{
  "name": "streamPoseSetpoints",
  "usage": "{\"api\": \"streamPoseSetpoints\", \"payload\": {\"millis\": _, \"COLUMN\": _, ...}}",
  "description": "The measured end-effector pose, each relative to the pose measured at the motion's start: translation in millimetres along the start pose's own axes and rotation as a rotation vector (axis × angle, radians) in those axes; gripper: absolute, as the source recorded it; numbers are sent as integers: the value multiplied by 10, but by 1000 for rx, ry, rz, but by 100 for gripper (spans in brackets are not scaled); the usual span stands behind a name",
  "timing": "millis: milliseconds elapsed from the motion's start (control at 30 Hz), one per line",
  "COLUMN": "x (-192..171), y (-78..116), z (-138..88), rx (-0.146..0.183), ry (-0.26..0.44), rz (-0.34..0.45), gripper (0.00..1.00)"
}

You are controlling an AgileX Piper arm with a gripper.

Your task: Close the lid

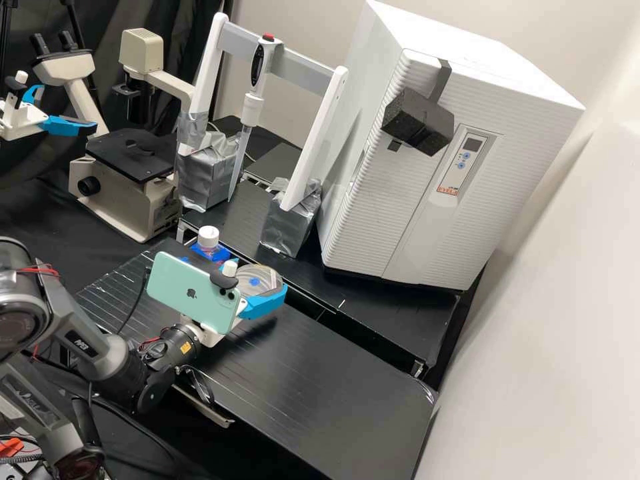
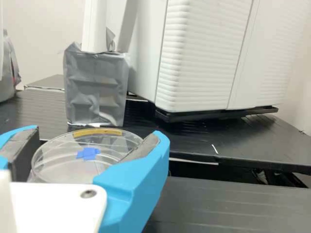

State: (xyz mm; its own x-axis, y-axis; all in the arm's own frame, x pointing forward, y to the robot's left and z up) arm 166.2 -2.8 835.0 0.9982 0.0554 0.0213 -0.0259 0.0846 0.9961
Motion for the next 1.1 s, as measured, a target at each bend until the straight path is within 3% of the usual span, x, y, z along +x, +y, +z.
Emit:
{"api": "streamPoseSetpoints", "payload": {"millis": 233, "x": -19, "y": -4, "z": -66, "rx": -30, "ry": 46, "rz": -19, "gripper": 0}}
{"api": "streamPoseSetpoints", "payload": {"millis": 533, "x": -17, "y": -36, "z": -141, "rx": -26, "ry": 90, "rz": -39, "gripper": 0}}
{"api": "streamPoseSetpoints", "payload": {"millis": 800, "x": 9, "y": -81, "z": -58, "rx": -5, "ry": 52, "rz": -72, "gripper": 0}}
{"api": "streamPoseSetpoints", "payload": {"millis": 1100, "x": -9, "y": -46, "z": -4, "rx": -18, "ry": 46, "rz": -63, "gripper": 0}}
